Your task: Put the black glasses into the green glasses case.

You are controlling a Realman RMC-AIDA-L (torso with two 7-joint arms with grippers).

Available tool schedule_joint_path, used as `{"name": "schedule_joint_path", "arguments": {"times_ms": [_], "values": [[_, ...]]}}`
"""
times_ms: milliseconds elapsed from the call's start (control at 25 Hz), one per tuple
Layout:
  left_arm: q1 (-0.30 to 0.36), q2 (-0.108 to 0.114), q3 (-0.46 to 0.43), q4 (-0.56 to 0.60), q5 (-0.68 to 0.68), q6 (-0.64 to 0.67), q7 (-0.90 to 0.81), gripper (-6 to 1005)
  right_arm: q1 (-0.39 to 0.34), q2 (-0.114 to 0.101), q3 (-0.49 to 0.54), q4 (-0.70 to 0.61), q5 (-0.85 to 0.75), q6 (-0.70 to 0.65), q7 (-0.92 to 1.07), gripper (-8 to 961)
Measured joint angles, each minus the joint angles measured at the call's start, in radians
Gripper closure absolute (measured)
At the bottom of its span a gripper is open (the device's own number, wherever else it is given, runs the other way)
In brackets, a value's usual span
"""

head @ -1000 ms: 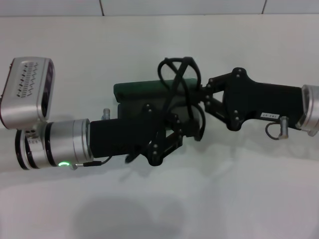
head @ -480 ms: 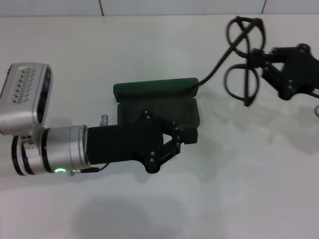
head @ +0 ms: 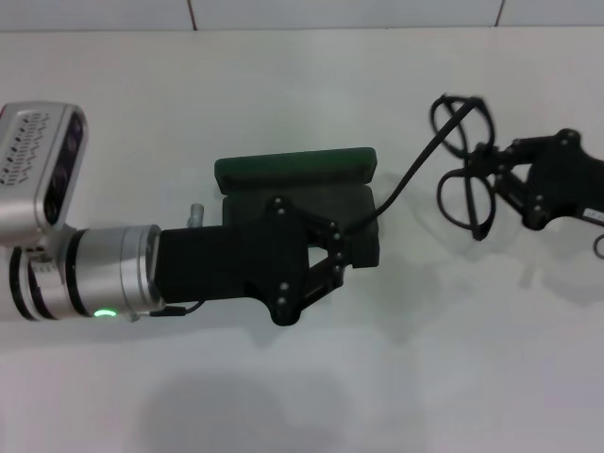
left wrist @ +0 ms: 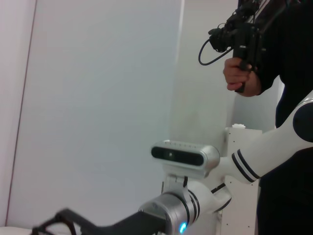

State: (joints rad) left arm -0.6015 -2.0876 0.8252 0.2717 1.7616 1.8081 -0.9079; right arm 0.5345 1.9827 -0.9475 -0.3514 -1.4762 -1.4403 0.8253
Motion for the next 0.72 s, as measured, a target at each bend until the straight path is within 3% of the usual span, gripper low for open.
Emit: {"name": "schedule_joint_path", "arguments": {"times_ms": [200,720], "values": [[-0.010,-0.001,-0.003,0.000,0.000,-0.001,0.003,992,0.019,0.029,-0.019,0.004,-0.034,-0.008,-0.029,915],[-0.027,-0.006,0.002,-0.015,0.007,-0.025,-0.010,991,0.061,0.045,-0.054,0.013,-0.019,-0.088,-0.022,916]]}}
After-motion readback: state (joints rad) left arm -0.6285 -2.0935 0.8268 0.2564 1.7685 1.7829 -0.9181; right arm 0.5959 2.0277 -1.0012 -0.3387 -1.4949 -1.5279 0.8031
